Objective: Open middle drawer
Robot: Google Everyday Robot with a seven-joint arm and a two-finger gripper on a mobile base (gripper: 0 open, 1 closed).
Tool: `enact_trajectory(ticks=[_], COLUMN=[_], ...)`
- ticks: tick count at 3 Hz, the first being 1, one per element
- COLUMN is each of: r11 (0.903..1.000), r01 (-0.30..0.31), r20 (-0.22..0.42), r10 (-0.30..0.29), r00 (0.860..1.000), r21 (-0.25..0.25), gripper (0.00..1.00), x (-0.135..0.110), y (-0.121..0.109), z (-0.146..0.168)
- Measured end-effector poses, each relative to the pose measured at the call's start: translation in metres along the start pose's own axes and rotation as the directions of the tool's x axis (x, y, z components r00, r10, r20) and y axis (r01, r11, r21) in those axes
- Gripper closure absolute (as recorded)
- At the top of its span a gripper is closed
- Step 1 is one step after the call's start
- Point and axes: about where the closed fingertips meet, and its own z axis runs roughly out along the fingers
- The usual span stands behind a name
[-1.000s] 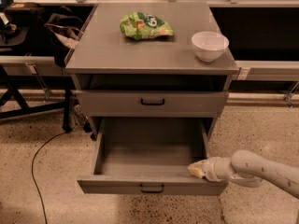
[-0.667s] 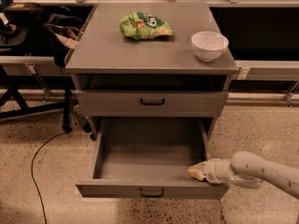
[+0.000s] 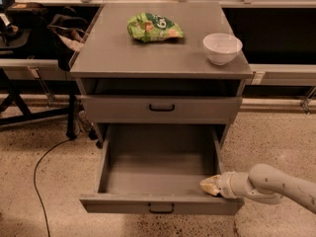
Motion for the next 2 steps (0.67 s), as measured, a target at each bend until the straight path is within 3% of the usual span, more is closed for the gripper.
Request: enact_trajectory(ticks=[1, 2], r11=[0.9993, 0.9989], r01=[-0.031, -0.040], r20=[0.032, 0.072], r10=[0.032, 0.042], r00=[0.999, 0.997], r21=[-0.023, -0.026], gripper=[0.17, 0.00], x=[-0.004, -0.024], y=[0.005, 0.005], z=[-0.020, -0.037])
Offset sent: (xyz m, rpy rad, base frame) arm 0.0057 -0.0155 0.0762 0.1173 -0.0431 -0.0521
